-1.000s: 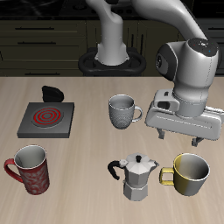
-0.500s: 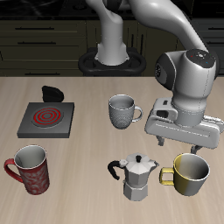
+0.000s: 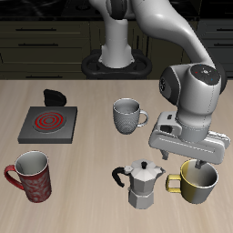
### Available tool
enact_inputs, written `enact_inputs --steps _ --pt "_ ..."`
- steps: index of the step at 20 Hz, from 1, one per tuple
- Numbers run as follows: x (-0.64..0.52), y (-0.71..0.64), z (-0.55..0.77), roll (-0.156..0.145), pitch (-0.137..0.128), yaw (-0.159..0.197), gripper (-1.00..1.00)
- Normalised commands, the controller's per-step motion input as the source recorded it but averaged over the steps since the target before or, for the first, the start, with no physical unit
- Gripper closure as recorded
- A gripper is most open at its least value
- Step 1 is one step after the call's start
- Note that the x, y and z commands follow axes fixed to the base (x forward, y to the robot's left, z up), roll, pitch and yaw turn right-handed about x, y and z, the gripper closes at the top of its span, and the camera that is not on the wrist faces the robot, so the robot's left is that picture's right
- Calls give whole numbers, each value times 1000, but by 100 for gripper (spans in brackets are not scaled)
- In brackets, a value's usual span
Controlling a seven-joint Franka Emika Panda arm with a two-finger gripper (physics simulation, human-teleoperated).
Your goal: Place the white and yellow mug on the plate
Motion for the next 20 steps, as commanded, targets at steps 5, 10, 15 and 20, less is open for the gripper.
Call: enact_inputs --steps 5,10,15,20 --pt "20 -4 -302 12 39 -8 -100" --pt "-73 93 -373 91 60 -40 100" --pt "-231 220 76 105 -13 -48 100" --pt "-205 272 296 83 -93 23 100"
